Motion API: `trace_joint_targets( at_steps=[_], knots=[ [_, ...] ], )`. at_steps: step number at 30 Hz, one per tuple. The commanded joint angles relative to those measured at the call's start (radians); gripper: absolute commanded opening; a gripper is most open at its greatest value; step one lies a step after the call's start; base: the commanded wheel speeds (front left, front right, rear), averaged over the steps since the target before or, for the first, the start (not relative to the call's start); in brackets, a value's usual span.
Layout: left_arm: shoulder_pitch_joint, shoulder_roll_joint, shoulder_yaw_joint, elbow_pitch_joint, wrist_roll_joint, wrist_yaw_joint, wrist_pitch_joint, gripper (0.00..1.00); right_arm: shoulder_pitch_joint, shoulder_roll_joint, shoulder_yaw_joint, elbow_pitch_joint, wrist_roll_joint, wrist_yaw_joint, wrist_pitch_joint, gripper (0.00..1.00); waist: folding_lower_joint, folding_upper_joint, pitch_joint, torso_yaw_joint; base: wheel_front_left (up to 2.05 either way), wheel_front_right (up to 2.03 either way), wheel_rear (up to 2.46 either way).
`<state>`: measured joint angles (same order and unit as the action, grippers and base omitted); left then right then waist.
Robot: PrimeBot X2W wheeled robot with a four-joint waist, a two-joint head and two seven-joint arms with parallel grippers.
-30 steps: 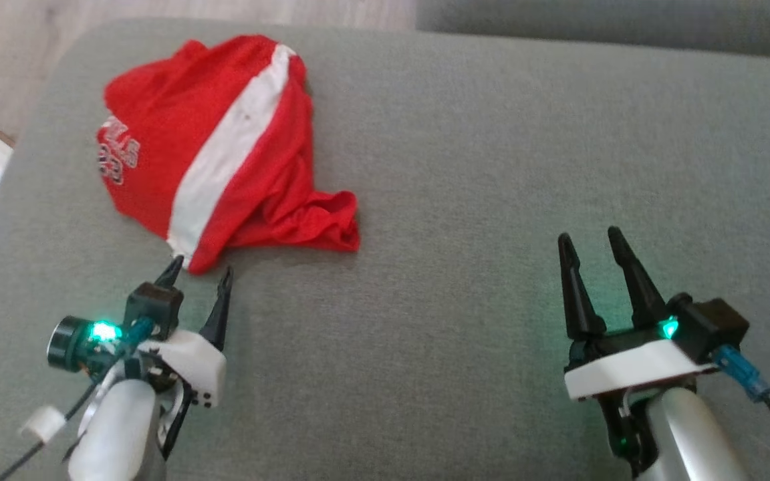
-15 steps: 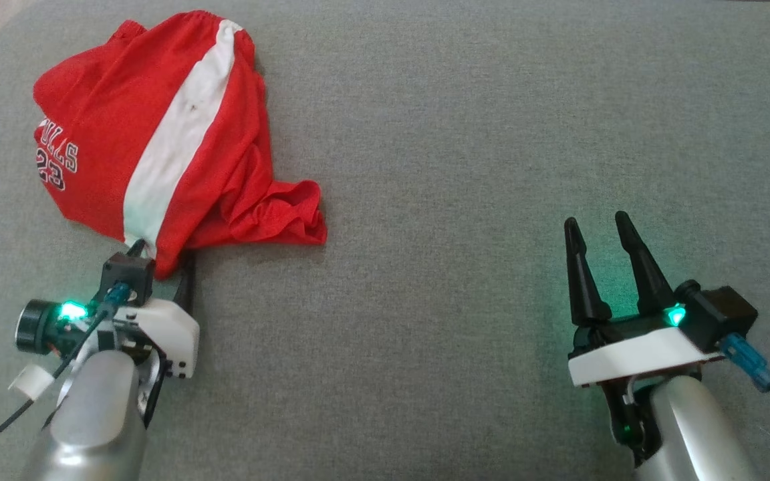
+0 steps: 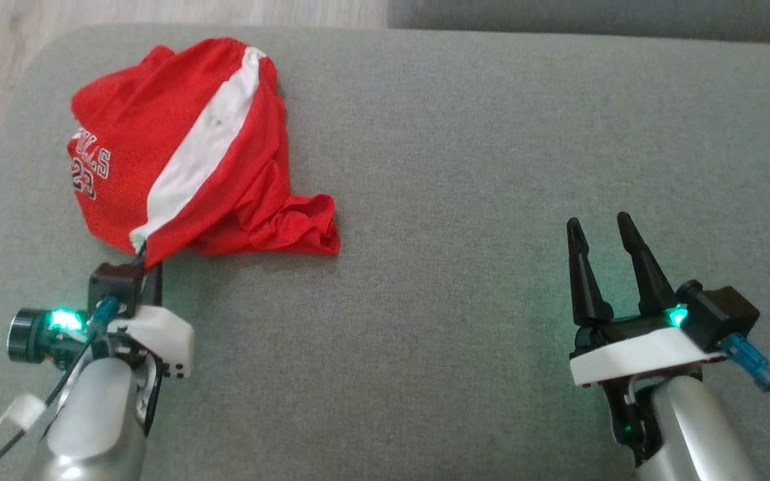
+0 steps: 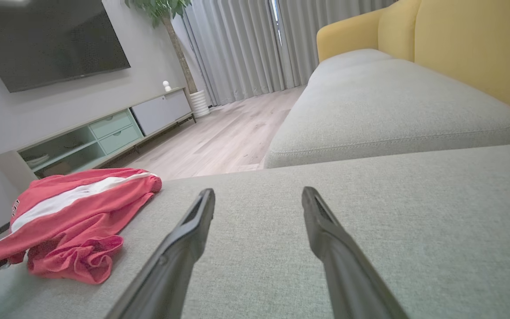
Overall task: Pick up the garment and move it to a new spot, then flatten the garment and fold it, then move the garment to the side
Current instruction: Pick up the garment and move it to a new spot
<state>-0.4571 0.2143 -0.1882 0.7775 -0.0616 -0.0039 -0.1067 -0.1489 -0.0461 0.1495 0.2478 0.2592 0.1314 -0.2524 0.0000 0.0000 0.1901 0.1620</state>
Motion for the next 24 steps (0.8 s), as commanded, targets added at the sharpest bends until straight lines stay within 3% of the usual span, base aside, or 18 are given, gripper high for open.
trace_joint_targets(
  at_steps=[1, 11, 16, 24],
  knots=[
    [-0.006, 0.041, 0.047, -0.054, -0.011, 0.013, -0.030, 0.00, -0.002, -0.004, 0.024, -0.025, 0.009, -0.001, -0.009, 1.00, 0.0000, 0.0000, -0.020, 0.005, 0.00, 0.00, 0.00],
    [0.092, 0.024, 0.100, -0.499, -0.055, 0.070, -0.147, 0.00, 0.040, -0.004, 0.034, -0.008, 0.026, -0.001, -0.009, 1.00, 0.0000, 0.0000, -0.119, -0.003, 0.00, 0.00, 0.00],
    [0.127, 0.001, 0.074, -0.708, -0.080, 0.041, -0.149, 0.00, 0.045, -0.004, 0.042, -0.009, 0.027, -0.001, -0.009, 1.00, 0.0000, 0.0000, -0.150, -0.043, 0.00, 0.00, 0.00],
    [0.097, -0.083, -0.014, -0.819, -0.183, -0.027, 0.001, 0.00, 0.030, -0.004, 0.058, -0.022, 0.036, -0.001, -0.009, 1.00, 0.0000, 0.0000, -0.146, -0.148, 0.00, 0.00, 0.00]
  ],
)
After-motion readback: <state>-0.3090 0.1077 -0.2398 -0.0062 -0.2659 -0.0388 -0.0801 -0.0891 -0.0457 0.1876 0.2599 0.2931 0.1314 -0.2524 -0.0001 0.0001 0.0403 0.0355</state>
